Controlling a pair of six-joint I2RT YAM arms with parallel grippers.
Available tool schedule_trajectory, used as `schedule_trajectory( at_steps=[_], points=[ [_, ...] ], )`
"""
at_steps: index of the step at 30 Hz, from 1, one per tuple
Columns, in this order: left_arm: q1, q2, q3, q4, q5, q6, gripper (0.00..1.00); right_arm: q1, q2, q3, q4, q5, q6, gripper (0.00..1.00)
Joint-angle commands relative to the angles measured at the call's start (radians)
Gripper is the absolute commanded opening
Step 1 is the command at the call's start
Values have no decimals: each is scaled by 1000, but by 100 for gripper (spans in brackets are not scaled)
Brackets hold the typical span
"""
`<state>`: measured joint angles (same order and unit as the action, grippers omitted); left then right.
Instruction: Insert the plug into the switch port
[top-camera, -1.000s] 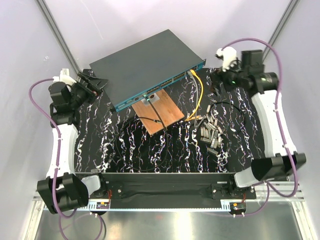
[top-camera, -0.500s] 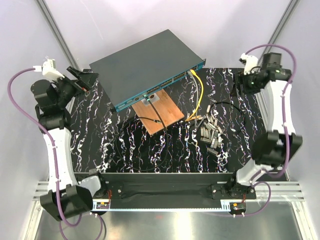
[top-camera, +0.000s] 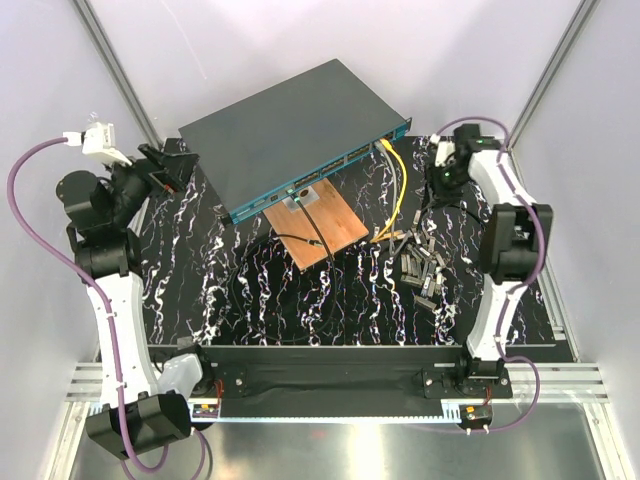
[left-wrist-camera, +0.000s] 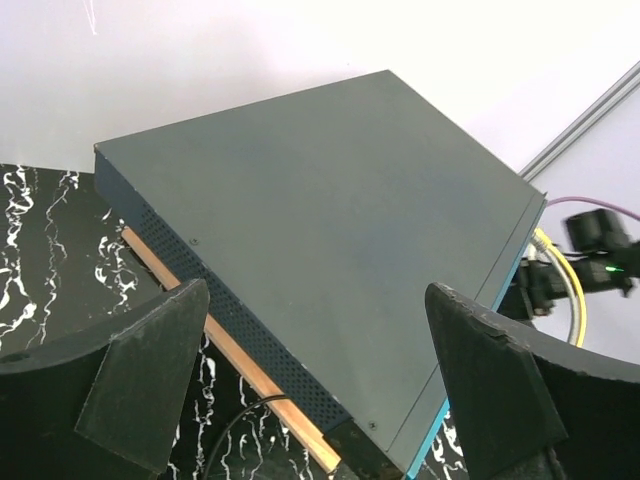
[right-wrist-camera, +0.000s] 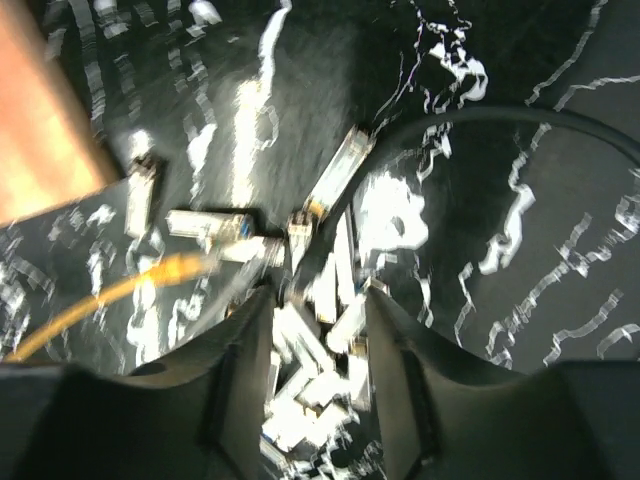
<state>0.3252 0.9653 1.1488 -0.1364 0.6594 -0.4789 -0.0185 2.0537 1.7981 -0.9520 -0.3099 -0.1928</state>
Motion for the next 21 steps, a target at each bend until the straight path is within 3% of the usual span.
schedule_trajectory(
  at_steps=[1,5,21],
  points=[
    [3,-10,-11,40,20,37,96,9,43,90,67,112,88,46],
    [3,-7,-34,64,17,25,96,12,117,130,91,199,118,47],
    [3,-2,-58,57,8,40,97,65,278,228,128,293,162,51]
  ],
)
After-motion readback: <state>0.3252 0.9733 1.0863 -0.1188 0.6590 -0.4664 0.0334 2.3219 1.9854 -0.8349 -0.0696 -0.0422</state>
